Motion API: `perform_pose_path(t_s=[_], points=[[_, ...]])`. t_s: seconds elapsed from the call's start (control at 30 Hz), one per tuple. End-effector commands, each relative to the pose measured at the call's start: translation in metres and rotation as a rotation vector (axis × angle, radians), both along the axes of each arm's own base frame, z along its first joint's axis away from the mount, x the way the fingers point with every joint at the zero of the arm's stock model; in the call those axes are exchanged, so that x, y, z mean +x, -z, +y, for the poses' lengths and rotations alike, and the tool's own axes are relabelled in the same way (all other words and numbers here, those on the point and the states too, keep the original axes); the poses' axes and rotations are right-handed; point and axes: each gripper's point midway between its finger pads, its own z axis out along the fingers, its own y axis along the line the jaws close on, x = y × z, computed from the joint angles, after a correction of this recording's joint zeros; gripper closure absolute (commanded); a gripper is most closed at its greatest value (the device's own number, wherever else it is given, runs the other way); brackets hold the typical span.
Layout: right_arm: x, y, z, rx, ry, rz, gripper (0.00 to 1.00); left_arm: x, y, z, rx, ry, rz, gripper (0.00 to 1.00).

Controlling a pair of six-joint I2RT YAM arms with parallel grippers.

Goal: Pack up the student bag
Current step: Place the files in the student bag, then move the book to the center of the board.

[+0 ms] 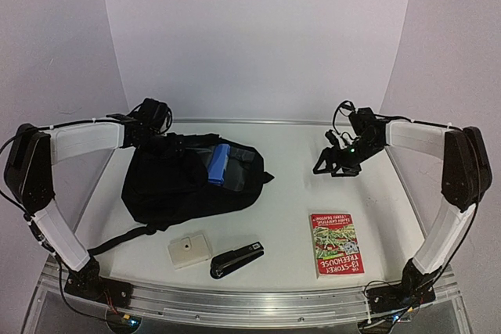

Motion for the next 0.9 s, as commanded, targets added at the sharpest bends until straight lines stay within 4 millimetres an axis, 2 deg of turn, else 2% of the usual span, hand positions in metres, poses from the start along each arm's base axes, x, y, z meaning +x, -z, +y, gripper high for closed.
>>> perform_pose_path(t_s=[0.0, 0.13, 0.2, 0.27, 0.37, 0.5, 0.57, 0.87], points=[[-0.026, -0.002, -0.032, -0.152, -0.095, -0.026, 0.13, -0.005, -0.074, -0.041, -0.112, 0.186, -0.176, 0.03], [-0.041, 0.006, -0.043, -0.208, -0.135, 0.009, 0.11, -0.021, -0.112, -0.073, -0.118, 0.309, -0.262, 0.00], [-0.048, 0.016, -0.051, -0.241, -0.156, 0.041, 0.11, -0.027, -0.123, -0.086, -0.112, 0.361, -0.288, 0.00], [-0.055, 0.026, -0.060, -0.268, -0.186, 0.072, 0.12, -0.037, -0.130, -0.107, -0.130, 0.442, -0.290, 0.00], [-0.063, 0.042, -0.072, -0.294, -0.209, 0.120, 0.14, -0.051, -0.131, -0.133, -0.146, 0.545, -0.287, 0.00], [-0.067, 0.057, -0.082, -0.312, -0.233, 0.163, 0.17, -0.079, -0.115, -0.175, -0.109, 0.722, -0.284, 0.00], [-0.070, 0.063, -0.082, -0.306, -0.245, 0.194, 0.19, -0.101, -0.103, -0.202, -0.096, 0.826, -0.263, 0.00], [-0.086, 0.080, -0.076, -0.262, -0.321, 0.295, 0.27, -0.190, -0.032, -0.307, -0.032, 1.189, -0.159, 0.00]])
